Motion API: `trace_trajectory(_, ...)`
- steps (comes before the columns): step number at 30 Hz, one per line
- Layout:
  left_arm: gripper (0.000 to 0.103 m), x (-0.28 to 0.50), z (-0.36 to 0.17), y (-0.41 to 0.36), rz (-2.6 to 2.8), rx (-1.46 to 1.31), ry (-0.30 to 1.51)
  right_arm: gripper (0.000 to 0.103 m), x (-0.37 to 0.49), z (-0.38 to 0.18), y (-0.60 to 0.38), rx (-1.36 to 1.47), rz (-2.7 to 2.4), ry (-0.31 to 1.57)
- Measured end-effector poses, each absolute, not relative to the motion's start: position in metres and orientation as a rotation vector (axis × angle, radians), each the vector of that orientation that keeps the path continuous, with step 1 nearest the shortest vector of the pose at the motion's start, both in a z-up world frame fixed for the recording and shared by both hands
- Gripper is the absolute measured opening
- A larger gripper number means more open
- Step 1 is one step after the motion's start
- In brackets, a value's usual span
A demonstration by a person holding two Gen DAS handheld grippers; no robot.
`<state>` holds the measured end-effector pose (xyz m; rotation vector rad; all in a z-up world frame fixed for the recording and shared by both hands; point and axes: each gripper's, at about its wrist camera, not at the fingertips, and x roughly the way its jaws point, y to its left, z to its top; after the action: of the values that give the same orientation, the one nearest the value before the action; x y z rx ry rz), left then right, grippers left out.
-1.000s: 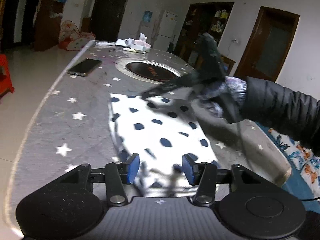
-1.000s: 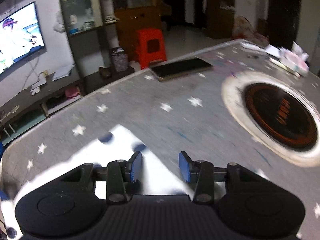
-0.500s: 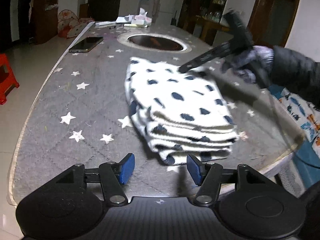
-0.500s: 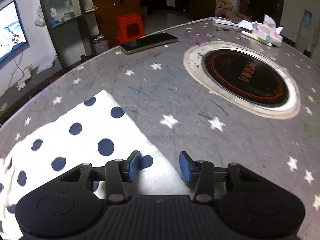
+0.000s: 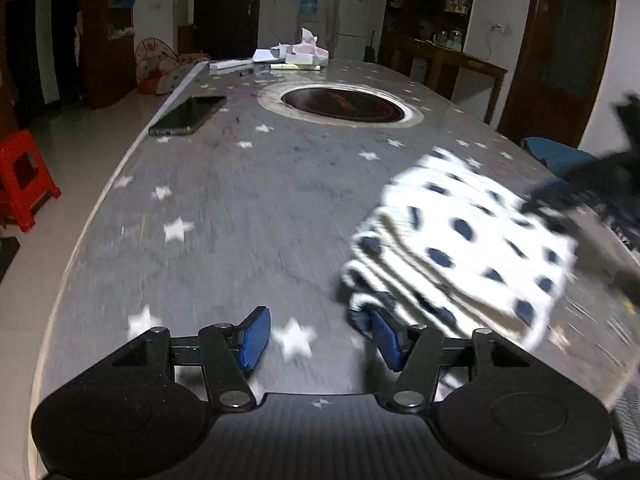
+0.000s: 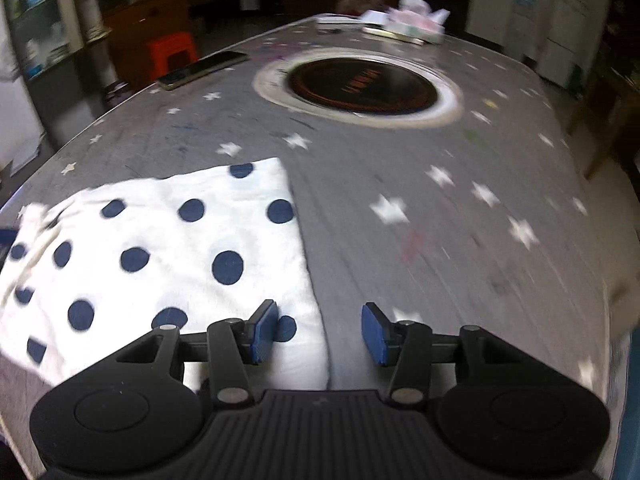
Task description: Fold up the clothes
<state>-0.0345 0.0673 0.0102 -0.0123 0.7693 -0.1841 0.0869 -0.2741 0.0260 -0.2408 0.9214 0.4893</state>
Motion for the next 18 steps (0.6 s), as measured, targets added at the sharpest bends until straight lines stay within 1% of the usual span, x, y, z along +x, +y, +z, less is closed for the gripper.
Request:
trace_trajectory(5,0.059,-0.002,0.009,0.060,-0.201,0.024,0.766,0.046,0.059,0.024,-0.304,-0.158,0.449,0.924)
trace_trajectory(8,0.060,0.004,0.011,0.060,-0.216,0.045,0.774,0.046,0.043,0.030,-0.317,-0.139,0.441,0.896)
trace_trajectory(14,0.059,-0.003,0.024,0.074,-0.161,0.031,0.745,0.046,0.011,0.050,-0.317,-0.166,0.499,0.801)
trace_trajectory(18,0.059,-0.013,0.040,0.074,-0.166,-0.020,0.695,0.046,-0.003,0.048,-0.299,-0.232,0.563,0.784)
